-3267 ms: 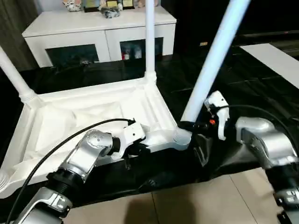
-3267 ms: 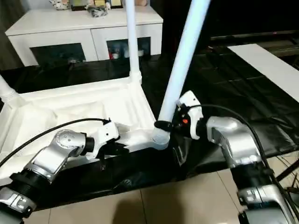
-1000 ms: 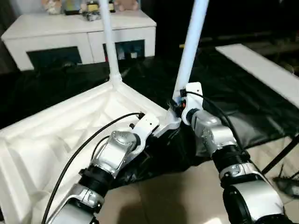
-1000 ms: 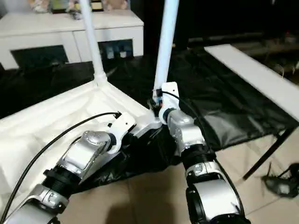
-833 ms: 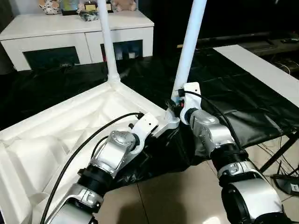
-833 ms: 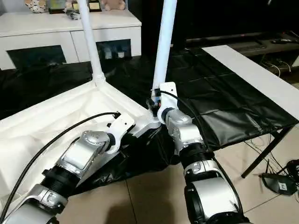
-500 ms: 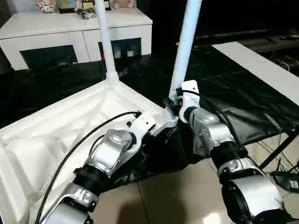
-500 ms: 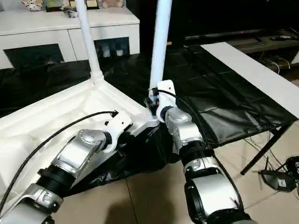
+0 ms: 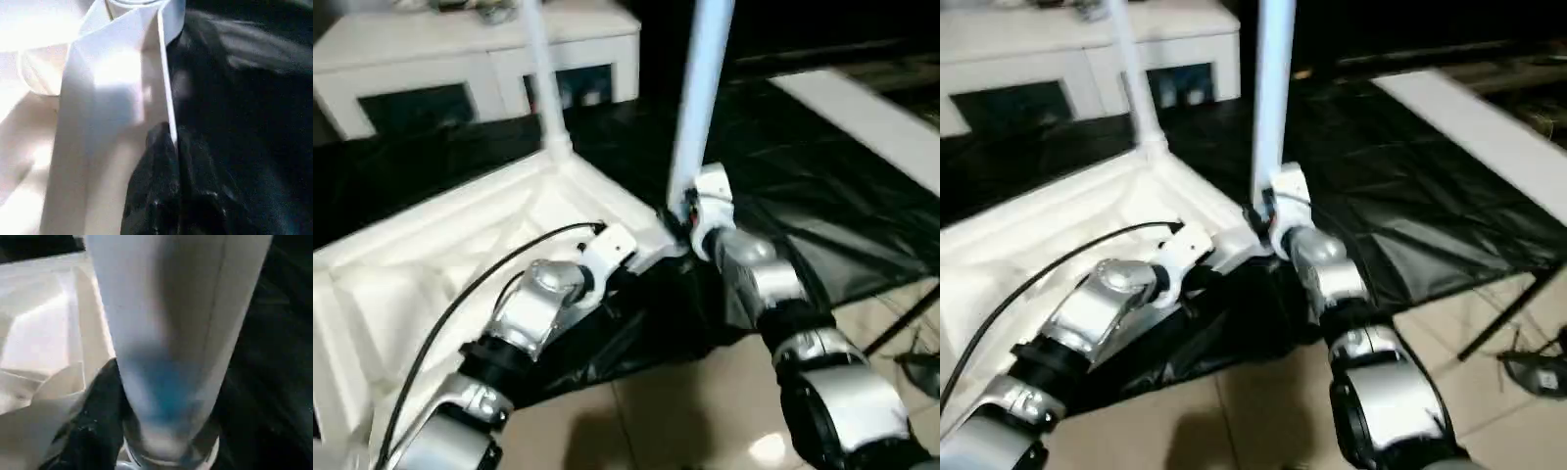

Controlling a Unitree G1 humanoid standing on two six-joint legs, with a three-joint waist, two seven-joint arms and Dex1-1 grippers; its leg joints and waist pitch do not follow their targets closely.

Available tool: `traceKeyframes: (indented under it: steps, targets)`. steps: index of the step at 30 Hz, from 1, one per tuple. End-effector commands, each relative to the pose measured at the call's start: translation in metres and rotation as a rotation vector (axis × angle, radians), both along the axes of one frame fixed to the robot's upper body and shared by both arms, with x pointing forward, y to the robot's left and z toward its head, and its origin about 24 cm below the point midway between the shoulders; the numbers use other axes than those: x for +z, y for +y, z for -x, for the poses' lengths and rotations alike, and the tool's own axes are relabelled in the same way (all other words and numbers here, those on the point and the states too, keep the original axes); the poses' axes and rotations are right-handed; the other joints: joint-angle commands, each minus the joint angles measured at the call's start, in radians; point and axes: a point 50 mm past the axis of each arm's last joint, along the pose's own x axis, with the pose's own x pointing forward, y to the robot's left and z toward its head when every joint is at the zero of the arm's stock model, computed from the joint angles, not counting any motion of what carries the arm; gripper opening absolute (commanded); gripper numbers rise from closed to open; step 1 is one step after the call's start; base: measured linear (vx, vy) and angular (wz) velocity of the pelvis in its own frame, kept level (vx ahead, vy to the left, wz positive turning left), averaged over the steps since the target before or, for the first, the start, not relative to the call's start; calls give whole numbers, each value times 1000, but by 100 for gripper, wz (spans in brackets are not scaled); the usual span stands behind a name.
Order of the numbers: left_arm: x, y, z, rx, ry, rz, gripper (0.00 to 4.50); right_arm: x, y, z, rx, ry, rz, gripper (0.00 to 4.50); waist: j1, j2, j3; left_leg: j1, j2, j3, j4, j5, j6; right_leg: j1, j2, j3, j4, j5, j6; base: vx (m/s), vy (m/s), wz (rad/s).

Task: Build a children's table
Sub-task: Rotate leg to tighten

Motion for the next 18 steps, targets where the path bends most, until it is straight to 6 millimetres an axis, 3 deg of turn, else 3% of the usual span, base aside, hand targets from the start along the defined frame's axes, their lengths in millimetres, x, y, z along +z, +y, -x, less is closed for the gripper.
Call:
traceKeyframes:
  steps: [1,2,4,6,9,14,18]
  targets:
    - [26,-12,-8,-68,-119,32,0,-47,-5,20,-15,210,64,280,4,-4,-58,-14,37,4,-75,-113,80,44,-50,43,-52,-178,-242,54,-19,11]
    - [27,-11,-8,-67,-119,32,0,-46,-5,19,-15,205,63,280,8,0,-59,-14,37,9,-70,-91,94,41,-52,46,-51,-170,-258,63,-19,7]
    - [27,-11,-9,-67,-121,32,0,-43,-5,18,-12,195,58,280,8,-1,-63,-27,37,8,-65,-41,107,52,-51,48,-36,-117,-273,62,-15,2]
    - [27,-10,-9,-66,-122,32,0,-42,-5,17,-11,189,54,280,11,0,-68,-26,35,10,-57,20,129,51,-49,48,-25,-33,-290,0,0,0]
    - [28,-9,-11,-65,-124,31,0,-36,-4,14,-1,152,46,280,18,-2,-74,-26,33,15,-44,100,193,49,-48,47,-13,54,-319,0,0,0]
    - [29,-5,-14,-59,-133,25,0,-25,-1,12,52,108,-22,333,22,-1,-70,-29,38,17,-43,43,193,48,-48,46,-19,-39,-314,0,0,0]
    - [29,-4,-16,-59,-135,22,0,-19,-1,11,63,76,-32,364,24,-2,-75,-32,36,16,-37,66,190,50,-48,47,-12,-15,-315,0,0,0]
